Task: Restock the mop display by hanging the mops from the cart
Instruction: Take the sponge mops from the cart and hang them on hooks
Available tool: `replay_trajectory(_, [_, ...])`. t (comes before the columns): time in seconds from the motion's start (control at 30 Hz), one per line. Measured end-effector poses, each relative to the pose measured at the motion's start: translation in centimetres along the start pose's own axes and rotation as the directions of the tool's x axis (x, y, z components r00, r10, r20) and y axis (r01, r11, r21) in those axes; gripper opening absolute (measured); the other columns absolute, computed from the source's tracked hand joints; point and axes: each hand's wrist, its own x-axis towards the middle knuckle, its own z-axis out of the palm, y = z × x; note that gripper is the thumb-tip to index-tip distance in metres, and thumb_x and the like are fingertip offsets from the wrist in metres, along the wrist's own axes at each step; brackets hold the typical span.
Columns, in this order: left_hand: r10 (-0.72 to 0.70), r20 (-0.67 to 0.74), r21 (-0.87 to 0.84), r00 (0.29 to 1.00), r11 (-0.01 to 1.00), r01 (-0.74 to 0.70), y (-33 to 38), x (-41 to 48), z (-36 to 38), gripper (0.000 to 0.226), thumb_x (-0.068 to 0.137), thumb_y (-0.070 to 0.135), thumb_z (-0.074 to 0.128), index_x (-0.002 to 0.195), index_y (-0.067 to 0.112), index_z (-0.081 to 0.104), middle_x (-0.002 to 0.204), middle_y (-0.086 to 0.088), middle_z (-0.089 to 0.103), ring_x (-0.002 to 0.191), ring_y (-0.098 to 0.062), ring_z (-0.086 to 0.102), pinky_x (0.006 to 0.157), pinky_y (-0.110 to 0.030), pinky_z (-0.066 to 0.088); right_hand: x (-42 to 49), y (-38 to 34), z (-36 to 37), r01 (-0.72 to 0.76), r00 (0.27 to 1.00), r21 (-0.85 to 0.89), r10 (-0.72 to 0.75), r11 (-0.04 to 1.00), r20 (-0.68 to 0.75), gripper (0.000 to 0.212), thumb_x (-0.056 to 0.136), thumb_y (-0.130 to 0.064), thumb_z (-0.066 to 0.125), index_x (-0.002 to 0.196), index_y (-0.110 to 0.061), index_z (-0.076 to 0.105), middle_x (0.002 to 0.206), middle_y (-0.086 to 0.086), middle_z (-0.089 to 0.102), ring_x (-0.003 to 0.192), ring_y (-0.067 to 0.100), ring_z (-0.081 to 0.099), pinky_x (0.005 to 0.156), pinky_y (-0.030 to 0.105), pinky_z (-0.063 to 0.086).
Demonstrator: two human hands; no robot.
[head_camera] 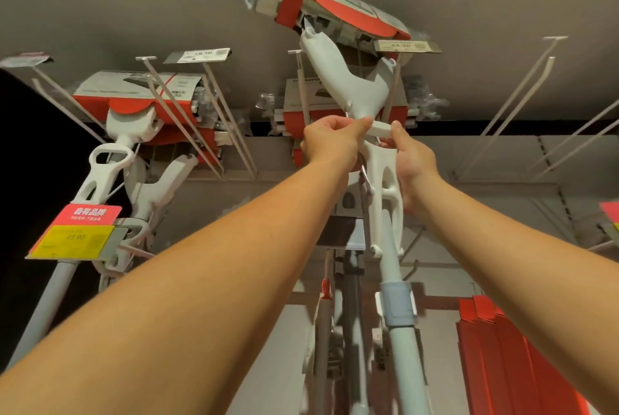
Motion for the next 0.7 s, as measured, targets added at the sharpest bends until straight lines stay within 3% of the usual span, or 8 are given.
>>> replay_trajectory(0.17, [0.005,0.062,-0.001,0.998,1.0,-0.004,-0.4,1.1,-0.2,0.015,0.082,0.023,0.076,0.081,0.013,0.065,0.089,-0.007,0.071,0.082,-0.024,0.071,0.074,-0.04,0.061,0.9,0.5,0.3,0.038,0.998,-0.029,-0.039,0.999,-0.043,0.03,0.1,-0.033,0.046,0.088,-0.011,0.063,0.085,0.01,0.064,0.064,0.02,0.063,0.053,0.026,0.055])
replay_trajectory(0.53, [0.064,0.055,0.022,0.996,0.998,-0.065,-2.2,2.8,-0.1,0.018,0.078,0.023,0.079,0.069,0.016,0.065,0.086,-0.01,0.071,0.081,-0.028,0.071,0.063,-0.037,0.061,3.1,2.6,0.3,0.068,0.994,-0.004,-0.068,0.998,-0.086,0.031,0.1,-0.033,0.047,0.089,-0.009,0.064,0.094,0.015,0.061,0.072,0.023,0.06,0.064,0.033,0.053])
replay_trajectory(0.63, [0.046,0.021,0.055,0.999,0.997,-0.047,-2.3,3.0,0.4,0.019,0.072,0.024,0.083,0.068,0.017,0.066,0.084,-0.006,0.071,0.079,-0.024,0.07,0.068,-0.039,0.061,3.6,3.4,-0.6,-0.021,1.0,0.079,0.022,0.997,-0.012,0.042,0.1,-0.04,0.044,0.104,-0.004,0.066,0.093,0.015,0.063,0.067,0.025,0.062,0.059,0.033,0.053])
replay_trajectory(0.7, [0.033,0.018,0.104,0.999,0.994,-0.035,-2.5,3.0,0.8,0.018,0.072,0.025,0.083,0.071,0.016,0.067,0.082,-0.002,0.069,0.075,-0.018,0.068,0.064,-0.032,0.059,4.0,4.2,-1.1,-0.101,0.994,0.144,0.094,0.984,0.059,0.051,0.099,-0.045,0.04,0.12,-0.004,0.063,0.097,0.017,0.064,0.067,0.027,0.062,0.057,0.033,0.052])
